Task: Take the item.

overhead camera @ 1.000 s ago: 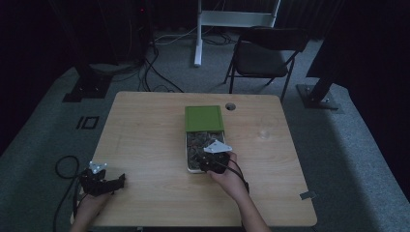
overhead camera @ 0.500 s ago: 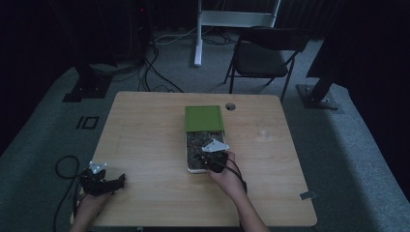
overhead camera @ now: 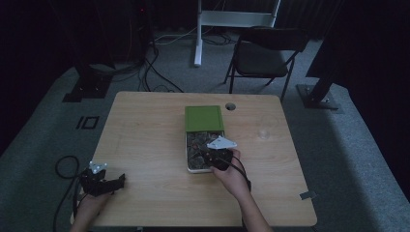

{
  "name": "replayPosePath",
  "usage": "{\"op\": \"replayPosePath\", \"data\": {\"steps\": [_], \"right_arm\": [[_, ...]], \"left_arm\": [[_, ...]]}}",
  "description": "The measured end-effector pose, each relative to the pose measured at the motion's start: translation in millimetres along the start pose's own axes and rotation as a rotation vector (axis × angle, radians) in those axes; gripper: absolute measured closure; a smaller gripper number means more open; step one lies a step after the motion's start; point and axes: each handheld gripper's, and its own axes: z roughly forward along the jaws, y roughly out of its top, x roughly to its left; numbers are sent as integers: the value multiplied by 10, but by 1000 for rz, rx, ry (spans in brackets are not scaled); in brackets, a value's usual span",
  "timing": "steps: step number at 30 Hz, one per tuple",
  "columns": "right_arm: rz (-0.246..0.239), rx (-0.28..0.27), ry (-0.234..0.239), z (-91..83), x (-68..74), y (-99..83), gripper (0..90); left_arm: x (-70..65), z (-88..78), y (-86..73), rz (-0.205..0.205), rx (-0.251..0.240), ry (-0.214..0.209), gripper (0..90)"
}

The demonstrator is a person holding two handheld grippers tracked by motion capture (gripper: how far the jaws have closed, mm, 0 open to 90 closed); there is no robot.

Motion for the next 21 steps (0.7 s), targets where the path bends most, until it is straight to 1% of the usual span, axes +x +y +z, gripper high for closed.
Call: {"op": "replayPosePath", "data": {"steps": [1,8,15,20,21], "right_arm": [[4,-3,2,-13,-3,8,711],[-13,-22,1,-85,1,68,713],[-13,-48,0,-156,-31,128,714],[-3,-72,0,-220,-55,177,715],[-8,-76,1,-234,-60,192,715]], "left_arm": [[0,0,0,0,0,0,5],[-1,1,0,-1,-1,0,5],[-2,1,0,-2,-2,0,5],[-1,1,0,-1,-1,0,5],[0,1,0,0,-1,0,5]]}}
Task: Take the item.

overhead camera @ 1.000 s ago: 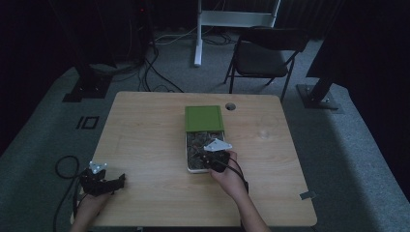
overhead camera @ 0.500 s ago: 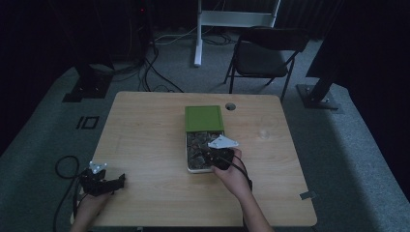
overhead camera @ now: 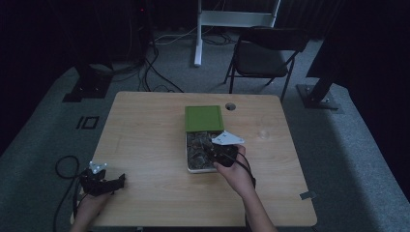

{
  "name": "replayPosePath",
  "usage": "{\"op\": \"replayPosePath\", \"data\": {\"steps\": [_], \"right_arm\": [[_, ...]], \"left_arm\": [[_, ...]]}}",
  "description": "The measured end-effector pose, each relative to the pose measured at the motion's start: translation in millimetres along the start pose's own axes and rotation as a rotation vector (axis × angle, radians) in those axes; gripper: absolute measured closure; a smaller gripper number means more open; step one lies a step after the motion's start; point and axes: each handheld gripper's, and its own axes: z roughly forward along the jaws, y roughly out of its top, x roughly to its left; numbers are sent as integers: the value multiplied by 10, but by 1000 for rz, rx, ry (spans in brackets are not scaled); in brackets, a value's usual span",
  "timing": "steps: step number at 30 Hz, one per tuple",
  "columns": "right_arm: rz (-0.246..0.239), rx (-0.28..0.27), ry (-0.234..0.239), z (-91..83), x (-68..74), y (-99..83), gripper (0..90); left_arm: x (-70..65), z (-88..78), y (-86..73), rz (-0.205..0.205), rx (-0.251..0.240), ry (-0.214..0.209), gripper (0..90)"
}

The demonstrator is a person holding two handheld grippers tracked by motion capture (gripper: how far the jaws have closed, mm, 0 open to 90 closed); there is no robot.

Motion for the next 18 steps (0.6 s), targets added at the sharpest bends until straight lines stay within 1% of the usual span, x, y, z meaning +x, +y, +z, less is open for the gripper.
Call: {"op": "replayPosePath", "data": {"steps": [4,8,13,18], "right_arm": [[-4,-20,-4,-37,-15,53,715],[5,-39,-3,-73,-44,94,715],[8,-51,-4,-101,-87,114,715],[32,-66,-6,-132,-144,124,716]], "left_arm": [[-2,0,-1,-2,0,0,5],[-2,0,-1,-3,0,-1,5],[-1,0,0,-2,0,-1,5],[-1,0,0,-2,0,-1,5]]}}
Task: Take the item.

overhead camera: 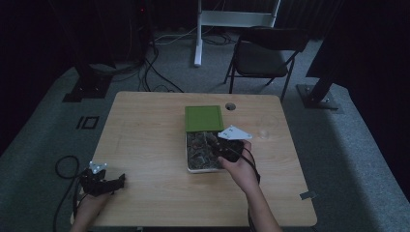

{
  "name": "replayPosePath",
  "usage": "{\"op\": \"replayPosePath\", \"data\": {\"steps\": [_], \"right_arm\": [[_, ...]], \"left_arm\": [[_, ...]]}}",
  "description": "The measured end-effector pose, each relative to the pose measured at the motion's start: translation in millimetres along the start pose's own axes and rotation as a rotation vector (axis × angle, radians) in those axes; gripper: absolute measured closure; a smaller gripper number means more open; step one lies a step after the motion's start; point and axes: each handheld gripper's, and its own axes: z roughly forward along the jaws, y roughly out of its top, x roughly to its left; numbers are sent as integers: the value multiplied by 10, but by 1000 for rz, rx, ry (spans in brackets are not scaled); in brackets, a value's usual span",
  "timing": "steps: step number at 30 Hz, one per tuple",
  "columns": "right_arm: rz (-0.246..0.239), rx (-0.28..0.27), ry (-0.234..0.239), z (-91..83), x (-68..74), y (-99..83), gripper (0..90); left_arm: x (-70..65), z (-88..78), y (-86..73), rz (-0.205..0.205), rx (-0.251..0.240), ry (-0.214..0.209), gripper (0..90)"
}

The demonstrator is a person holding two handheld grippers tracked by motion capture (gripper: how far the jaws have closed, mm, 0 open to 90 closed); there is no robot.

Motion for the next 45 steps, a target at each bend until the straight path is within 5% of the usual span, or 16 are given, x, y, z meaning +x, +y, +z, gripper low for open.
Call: {"op": "replayPosePath", "data": {"steps": [45], "right_arm": [[79,-33,-126,-266,-630,-60,715]], "left_arm": [[0,1,-1,0,-1,0,5]]}}
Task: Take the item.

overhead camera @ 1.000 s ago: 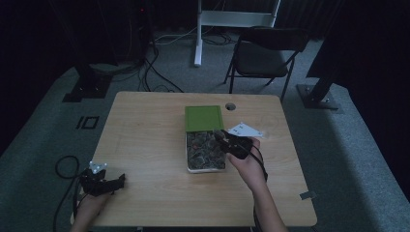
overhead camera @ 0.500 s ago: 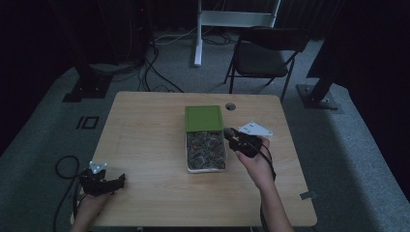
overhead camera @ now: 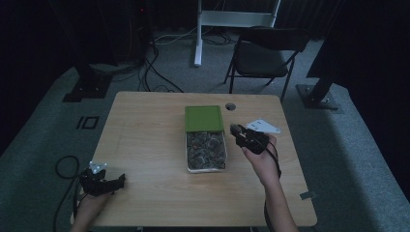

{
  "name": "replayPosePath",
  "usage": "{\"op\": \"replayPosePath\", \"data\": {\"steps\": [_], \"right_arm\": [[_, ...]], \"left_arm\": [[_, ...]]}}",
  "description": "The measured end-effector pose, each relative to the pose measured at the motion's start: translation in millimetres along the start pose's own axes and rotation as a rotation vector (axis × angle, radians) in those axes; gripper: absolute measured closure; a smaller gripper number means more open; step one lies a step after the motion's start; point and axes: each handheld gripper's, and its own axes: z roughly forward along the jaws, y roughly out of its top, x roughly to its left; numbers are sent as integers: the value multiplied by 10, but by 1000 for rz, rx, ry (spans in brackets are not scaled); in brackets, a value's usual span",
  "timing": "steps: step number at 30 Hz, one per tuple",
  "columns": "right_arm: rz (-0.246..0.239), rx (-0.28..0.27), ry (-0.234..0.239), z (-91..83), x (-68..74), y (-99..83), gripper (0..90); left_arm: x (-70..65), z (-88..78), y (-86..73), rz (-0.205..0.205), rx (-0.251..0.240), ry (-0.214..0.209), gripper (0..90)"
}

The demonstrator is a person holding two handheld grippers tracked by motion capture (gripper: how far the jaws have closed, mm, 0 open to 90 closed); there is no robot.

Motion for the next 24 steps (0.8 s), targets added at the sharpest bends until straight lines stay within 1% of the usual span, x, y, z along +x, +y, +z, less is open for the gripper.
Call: {"op": "replayPosePath", "data": {"steps": [9,24], "right_arm": [[10,-13,-31,-29,-160,7,716],[54,-38,-96,-94,-452,13,715]], "left_arm": [[0,0,0,0,0,0,5],[0,0,0,-1,-1,0,5]]}}
